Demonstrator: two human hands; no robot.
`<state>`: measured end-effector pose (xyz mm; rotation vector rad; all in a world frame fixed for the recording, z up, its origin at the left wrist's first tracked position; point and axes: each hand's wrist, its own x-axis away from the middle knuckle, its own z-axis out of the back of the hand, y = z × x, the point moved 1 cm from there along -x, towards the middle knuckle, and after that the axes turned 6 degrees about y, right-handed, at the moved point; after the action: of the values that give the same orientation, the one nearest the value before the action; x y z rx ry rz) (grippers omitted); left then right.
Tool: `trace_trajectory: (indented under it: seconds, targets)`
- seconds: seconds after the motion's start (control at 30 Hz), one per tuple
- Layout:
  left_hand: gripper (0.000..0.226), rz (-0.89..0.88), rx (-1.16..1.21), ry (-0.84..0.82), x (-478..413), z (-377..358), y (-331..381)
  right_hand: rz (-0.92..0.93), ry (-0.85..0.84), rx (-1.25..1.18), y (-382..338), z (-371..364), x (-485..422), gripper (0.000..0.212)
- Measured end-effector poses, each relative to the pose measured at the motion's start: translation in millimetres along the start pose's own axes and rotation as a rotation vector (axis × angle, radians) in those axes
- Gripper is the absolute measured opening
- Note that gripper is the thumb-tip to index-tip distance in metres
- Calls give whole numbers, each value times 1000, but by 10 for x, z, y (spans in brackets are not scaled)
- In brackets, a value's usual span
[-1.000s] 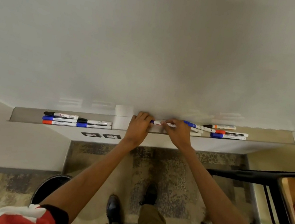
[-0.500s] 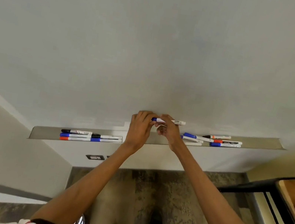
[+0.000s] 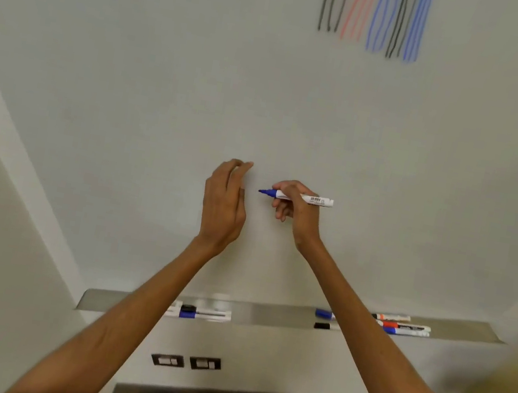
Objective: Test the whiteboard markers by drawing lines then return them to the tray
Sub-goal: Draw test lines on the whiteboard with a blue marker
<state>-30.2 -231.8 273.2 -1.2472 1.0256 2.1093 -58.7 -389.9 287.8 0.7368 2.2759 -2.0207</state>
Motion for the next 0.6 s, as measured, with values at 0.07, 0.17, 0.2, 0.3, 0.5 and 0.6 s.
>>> trace_trajectory:
  seconds: [0.07, 0.17, 0.2, 0.3, 0.5, 0.6]
  targets:
    - [43, -47, -27, 50, -281, 128, -1, 69, 11, -9, -253, -127, -87, 20]
    - [44, -99, -55, 114, -667, 300, 14, 175, 31, -24, -630, -263, -236, 16]
    - [45, -117, -65, 133, -796, 346, 29, 211, 40, -29, -761, -295, -294, 14]
    - [43, -171, -94, 179, -1224, 451, 89, 335, 79, -11, -1206, -380, -496, 10]
    - [51, -264, -139, 239, -2118, 580, 308, 561, 158, -12, -2120, -520, -910, 10]
    - [55, -299, -174, 268, -2510, 608, 429, 600, 190, -13, -2496, -556, -1073, 18]
